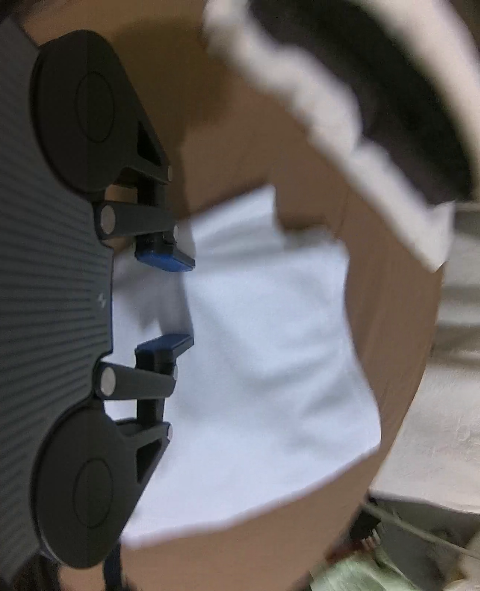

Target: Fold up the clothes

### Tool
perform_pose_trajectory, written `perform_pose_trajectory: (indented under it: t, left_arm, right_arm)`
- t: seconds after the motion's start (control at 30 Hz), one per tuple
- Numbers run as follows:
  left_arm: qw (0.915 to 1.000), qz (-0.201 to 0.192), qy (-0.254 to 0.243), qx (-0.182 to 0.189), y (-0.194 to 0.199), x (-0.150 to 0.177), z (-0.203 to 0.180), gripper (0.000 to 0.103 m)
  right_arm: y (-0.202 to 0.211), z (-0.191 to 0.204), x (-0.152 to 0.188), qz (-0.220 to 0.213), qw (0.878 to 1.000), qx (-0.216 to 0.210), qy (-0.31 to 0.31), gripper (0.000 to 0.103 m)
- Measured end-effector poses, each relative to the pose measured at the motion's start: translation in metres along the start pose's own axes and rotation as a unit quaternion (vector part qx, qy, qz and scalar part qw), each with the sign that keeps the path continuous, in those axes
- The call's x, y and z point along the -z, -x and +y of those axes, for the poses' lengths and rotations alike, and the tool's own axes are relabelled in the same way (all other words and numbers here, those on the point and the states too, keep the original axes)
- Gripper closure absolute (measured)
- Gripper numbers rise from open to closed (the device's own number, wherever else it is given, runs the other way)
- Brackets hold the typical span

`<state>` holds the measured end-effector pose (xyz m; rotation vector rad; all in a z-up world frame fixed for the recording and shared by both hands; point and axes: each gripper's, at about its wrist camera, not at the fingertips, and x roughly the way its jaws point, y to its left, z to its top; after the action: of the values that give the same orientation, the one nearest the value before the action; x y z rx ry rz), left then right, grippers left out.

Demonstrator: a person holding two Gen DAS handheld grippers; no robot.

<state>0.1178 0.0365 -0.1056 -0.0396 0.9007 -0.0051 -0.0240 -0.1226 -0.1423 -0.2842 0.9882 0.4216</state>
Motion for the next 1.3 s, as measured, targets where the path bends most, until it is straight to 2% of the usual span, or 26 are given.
perform_pose_trajectory:
  t: [0.03,0.07,0.13,0.2,0.3,0.37,0.43,0.53,0.6,0.63,0.7,0.73,0.77,0.8,0.9,0.93,1.0,1.03,1.07,1.1,1.13,1.17,1.2,1.23,1.27,1.3]
  left_arm:
    - [0.9997,-0.01,-0.014,-0.016,0.006,0.004,0.0,0.057]
    - [0.9999,-0.011,-0.011,0.001,0.011,0.007,0.005,0.056]
    - [0.9972,-0.005,0.035,0.066,0.019,0.01,0.022,0.055]
    - [0.9893,0.002,0.081,0.121,0.016,0.008,0.035,0.055]
    - [0.9791,0.009,0.11,0.171,0.005,-0.003,0.038,0.055]
    - [0.977,0.014,0.121,0.175,-0.003,-0.003,0.04,0.055]
    - [0.976,0.021,0.133,0.171,-0.011,-0.002,0.043,0.055]
    - [0.9756,0.031,0.147,0.16,-0.014,0.002,0.053,0.055]
    - [0.9747,0.034,0.152,0.16,-0.016,0.002,0.059,0.055]
    - [0.9742,0.036,0.155,0.16,-0.016,0.003,0.062,0.055]
    - [0.9726,0.037,0.156,0.169,-0.019,0.001,0.062,0.053]
    - [0.9724,0.035,0.156,0.17,-0.02,0.0,0.062,0.051]
    - [0.9723,0.034,0.156,0.171,-0.022,-0.001,0.062,0.05]
    - [0.9733,0.031,0.156,0.166,-0.025,-0.003,0.063,0.048]
    - [0.9764,0.025,0.163,0.14,-0.042,-0.007,0.067,0.03]
    - [0.9772,0.024,0.166,0.13,-0.049,-0.008,0.069,0.025]
    - [0.9733,0.023,0.177,0.144,-0.06,-0.009,0.071,0.019]
    - [0.9715,0.02,0.179,0.155,-0.062,-0.009,0.071,0.018]
    - [0.9696,0.016,0.18,0.165,-0.064,-0.009,0.071,0.02]
    - [0.9676,0.012,0.181,0.176,-0.067,-0.009,0.071,0.025]
    - [0.9612,0.015,0.193,0.197,-0.07,-0.007,0.073,0.046]
    - [0.9533,0.019,0.206,0.22,-0.073,-0.004,0.075,0.058]
    - [0.9467,0.02,0.222,0.233,-0.075,-0.002,0.077,0.063]
    - [0.9446,0.019,0.225,0.238,-0.075,0.0,0.079,0.074]
    - [0.9464,0.015,0.219,0.237,-0.074,-0.001,0.079,0.076]
    - [0.949,0.013,0.213,0.232,-0.072,-0.004,0.078,0.077]
  right_arm:
    - [0.001,0.006,0.002,0.004,1.0,0.009,0.016,0.046]
    - [0.003,0.011,0.004,0.002,1.0,0.017,0.026,0.046]
    - [0.012,0.017,0.003,-0.015,0.999,0.021,0.019,0.046]
    - [0.023,0.019,-0.001,-0.044,0.999,0.014,-0.009,0.047]
    - [0.034,0.03,-0.021,-0.124,0.99,-0.05,-0.053,0.047]
    - [0.022,0.049,-0.039,-0.137,0.984,-0.1,-0.043,0.047]
    - [0.001,0.075,-0.051,-0.132,0.985,-0.106,-0.017,0.047]
    - [-0.026,0.112,-0.052,-0.092,0.988,-0.123,0.013,0.052]
    - [-0.024,0.131,-0.044,-0.105,0.987,-0.114,0.046,0.052]
    - [-0.021,0.131,-0.042,-0.103,0.985,-0.126,0.049,0.052]
    - [-0.012,0.117,-0.043,-0.089,0.975,-0.202,0.034,0.051]
    - [-0.005,0.11,-0.046,-0.09,0.969,-0.226,0.034,0.054]
    - [0.004,0.101,-0.052,-0.105,0.968,-0.227,0.039,0.053]
    - [0.013,0.092,-0.058,-0.12,0.966,-0.225,0.043,0.052]
    - [0.029,0.037,-0.099,-0.173,0.968,-0.183,0.012,0.04]
    - [0.027,0.012,-0.109,-0.179,0.971,-0.161,-0.014,0.034]
    - [0.023,-0.039,-0.129,-0.187,0.973,-0.118,-0.065,0.018]
    - [0.008,-0.063,-0.139,-0.171,0.975,-0.108,-0.092,0.009]
    - [-0.008,-0.085,-0.147,-0.154,0.976,-0.102,-0.118,0.009]
    - [-0.024,-0.102,-0.147,-0.131,0.974,-0.119,-0.143,0.009]
    - [-0.04,-0.118,-0.147,-0.109,0.97,-0.136,-0.169,0.009]
    - [-0.056,-0.134,-0.147,-0.087,0.964,-0.156,-0.195,0.009]
    - [-0.073,-0.146,-0.14,-0.074,0.951,-0.199,-0.225,0.009]
    - [-0.084,-0.151,-0.129,-0.063,0.939,-0.228,-0.251,0.009]
    - [-0.094,-0.153,-0.117,-0.055,0.926,-0.255,-0.272,0.009]
    - [-0.09,-0.146,-0.1,-0.072,0.924,-0.265,-0.267,0.009]
